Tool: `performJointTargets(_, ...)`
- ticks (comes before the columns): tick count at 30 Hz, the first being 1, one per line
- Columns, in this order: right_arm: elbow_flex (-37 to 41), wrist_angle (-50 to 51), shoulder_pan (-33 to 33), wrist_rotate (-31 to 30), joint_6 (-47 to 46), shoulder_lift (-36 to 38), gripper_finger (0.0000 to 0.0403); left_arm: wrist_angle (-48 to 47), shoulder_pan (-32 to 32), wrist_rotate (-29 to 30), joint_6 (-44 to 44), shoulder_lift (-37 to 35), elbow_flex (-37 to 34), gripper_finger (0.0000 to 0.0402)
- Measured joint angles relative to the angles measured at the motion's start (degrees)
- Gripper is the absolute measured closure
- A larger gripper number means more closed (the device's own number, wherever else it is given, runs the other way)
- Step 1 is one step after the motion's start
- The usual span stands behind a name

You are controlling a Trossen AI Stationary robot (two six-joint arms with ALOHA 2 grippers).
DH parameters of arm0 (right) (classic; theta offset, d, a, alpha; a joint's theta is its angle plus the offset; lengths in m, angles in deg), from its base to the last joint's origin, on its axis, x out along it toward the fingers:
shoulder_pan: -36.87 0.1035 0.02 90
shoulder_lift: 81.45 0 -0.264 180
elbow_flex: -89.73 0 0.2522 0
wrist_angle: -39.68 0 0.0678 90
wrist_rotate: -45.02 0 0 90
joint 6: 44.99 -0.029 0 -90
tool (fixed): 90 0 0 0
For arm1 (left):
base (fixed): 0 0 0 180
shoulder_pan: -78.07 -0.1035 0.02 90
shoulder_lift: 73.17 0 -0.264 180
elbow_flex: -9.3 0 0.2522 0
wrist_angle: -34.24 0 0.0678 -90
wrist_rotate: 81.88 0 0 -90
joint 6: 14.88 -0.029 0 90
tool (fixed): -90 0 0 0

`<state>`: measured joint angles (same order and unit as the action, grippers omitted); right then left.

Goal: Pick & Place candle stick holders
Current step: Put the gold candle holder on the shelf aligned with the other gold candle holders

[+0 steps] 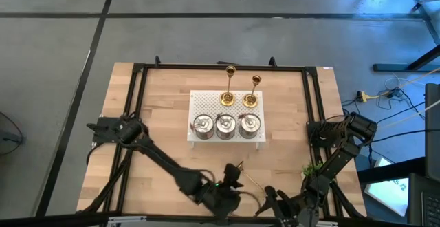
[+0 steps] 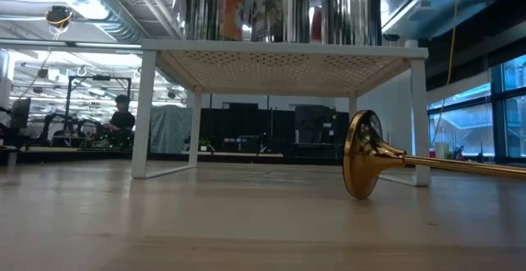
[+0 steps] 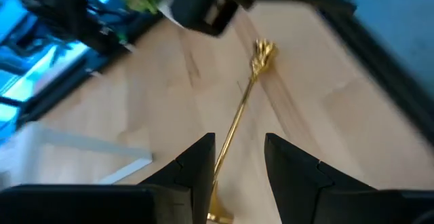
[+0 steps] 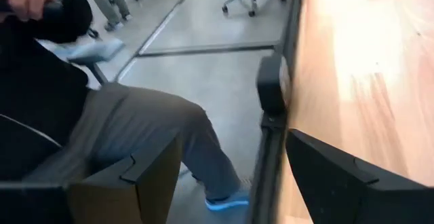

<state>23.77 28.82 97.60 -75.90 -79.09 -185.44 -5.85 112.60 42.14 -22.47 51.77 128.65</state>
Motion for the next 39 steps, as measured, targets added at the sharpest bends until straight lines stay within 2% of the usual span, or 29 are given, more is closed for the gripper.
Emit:
performJointTargets(4, 0.0, -3.5, -0.2, -1.2, 0.3, 0.0, 0.0137, -1.6, 3.6, 6.6, 4.8, -4.3, 0.2, 0.0279)
performJointTargets(7, 0.0, -5.0, -1.3, -2.4, 1.7, 0.0, 0.0137, -2.3, 6.0, 7.4, 5.3, -7.6, 0.2, 0.0279)
performJointTargets(9, 0.0, -4.8, -3.0, -2.4, 1.3, 0.0, 0.0137, -2.2, 7.2, 8.0, 4.6, -9.0, 0.2, 0.0279)
performJointTargets(12, 0.0, -2.6, -7.6, -0.5, -4.1, 0.0, 0.0137, -2.3, 8.8, 12.5, 3.1, -11.4, 0.1, 0.0279)
performJointTargets(15, 0.0, 4.1, -13.2, 4.6, -11.7, 0.0, 0.0137, -1.9, 9.5, 17.1, 3.6, -14.1, 0.1, 0.0279)
performJointTargets(19, -0.4, 15.7, -18.8, 14.9, -21.9, 0.0, 0.0137, -1.8, 10.4, 20.9, 6.0, -17.4, -2.0, 0.0279)
performJointTargets(22, -3.8, 25.9, -20.4, 22.2, -26.5, 0.0, 0.0137, -2.7, 12.0, 23.7, 7.6, -18.8, -4.5, 0.0279)
performJointTargets(24, -7.7, 35.1, -20.4, 24.6, -28.4, 0.0, 0.0137, -3.2, 12.9, 24.2, 7.1, -19.1, -6.4, 0.0279)
performJointTargets(27, -14.7, 49.7, -19.7, 24.9, -31.5, 0.0, 0.0137, -3.4, 13.9, 26.0, 6.2, -19.1, -7.6, 0.0279)
performJointTargets(31, -20.3, 63.2, -18.4, 21.2, -38.5, 0.0, 0.0137, -3.0, 14.3, 27.1, 6.3, -19.5, -7.5, 0.0279)
performJointTargets(35, -20.9, 65.1, -17.3, 20.7, -45.4, -0.3, 0.0137, -3.0, 14.3, 26.8, 6.3, -19.4, -7.5, 0.0279)
performJointTargets(39, -20.9, 67.1, -16.8, 21.9, -48.2, -2.3, 0.0137, -3.0, 14.3, 26.5, 6.6, -19.4, -7.5, 0.0279)
